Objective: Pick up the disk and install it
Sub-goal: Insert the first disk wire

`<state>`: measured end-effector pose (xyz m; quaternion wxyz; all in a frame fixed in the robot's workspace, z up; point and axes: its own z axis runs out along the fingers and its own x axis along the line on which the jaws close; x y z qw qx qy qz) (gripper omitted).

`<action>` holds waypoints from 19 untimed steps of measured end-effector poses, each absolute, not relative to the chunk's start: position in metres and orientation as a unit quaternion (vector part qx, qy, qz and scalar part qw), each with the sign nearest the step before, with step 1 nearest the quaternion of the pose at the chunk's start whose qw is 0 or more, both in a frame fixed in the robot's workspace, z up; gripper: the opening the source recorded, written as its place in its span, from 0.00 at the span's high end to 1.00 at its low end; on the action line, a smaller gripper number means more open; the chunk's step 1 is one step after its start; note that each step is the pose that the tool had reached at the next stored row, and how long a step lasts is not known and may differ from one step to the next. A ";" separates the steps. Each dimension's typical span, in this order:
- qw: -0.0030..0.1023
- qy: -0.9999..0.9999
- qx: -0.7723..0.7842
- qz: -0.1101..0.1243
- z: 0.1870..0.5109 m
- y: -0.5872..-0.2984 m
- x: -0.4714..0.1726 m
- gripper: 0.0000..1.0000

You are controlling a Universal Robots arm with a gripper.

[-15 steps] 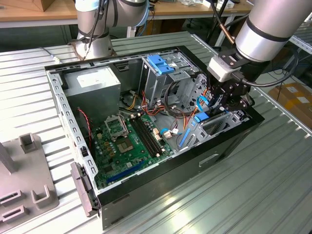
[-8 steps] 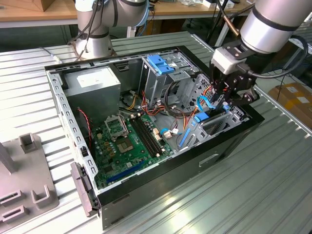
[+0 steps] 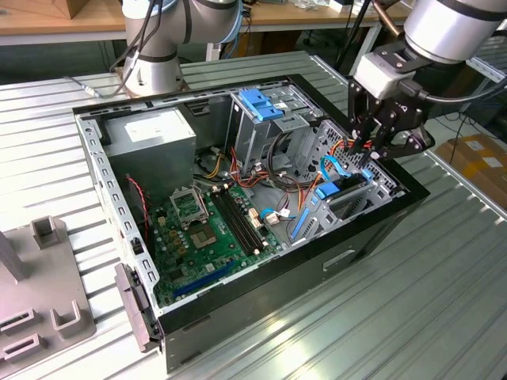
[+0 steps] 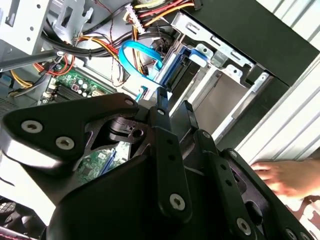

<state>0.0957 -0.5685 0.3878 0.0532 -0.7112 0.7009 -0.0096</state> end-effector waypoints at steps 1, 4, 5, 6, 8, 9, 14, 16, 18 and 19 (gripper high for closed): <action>0.053 0.701 -0.711 -0.010 0.389 -0.569 0.096 0.70; 0.053 0.701 -0.711 -0.010 0.390 -0.568 0.096 0.70; 0.053 0.701 -0.711 -0.010 0.390 -0.568 0.096 0.70; 0.050 0.701 -0.711 -0.007 0.390 -0.568 0.096 0.70; 0.032 0.702 -0.711 0.012 0.389 -0.568 0.096 0.70; 0.031 0.702 -0.711 0.013 0.389 -0.568 0.096 0.70; 0.030 0.701 -0.712 0.015 0.389 -0.567 0.140 0.70; 0.030 0.701 -0.713 0.015 0.389 -0.567 0.140 0.70; 0.030 0.701 -0.713 0.015 0.389 -0.567 0.119 0.70; 0.029 0.701 -0.713 0.016 0.388 -0.567 0.114 0.70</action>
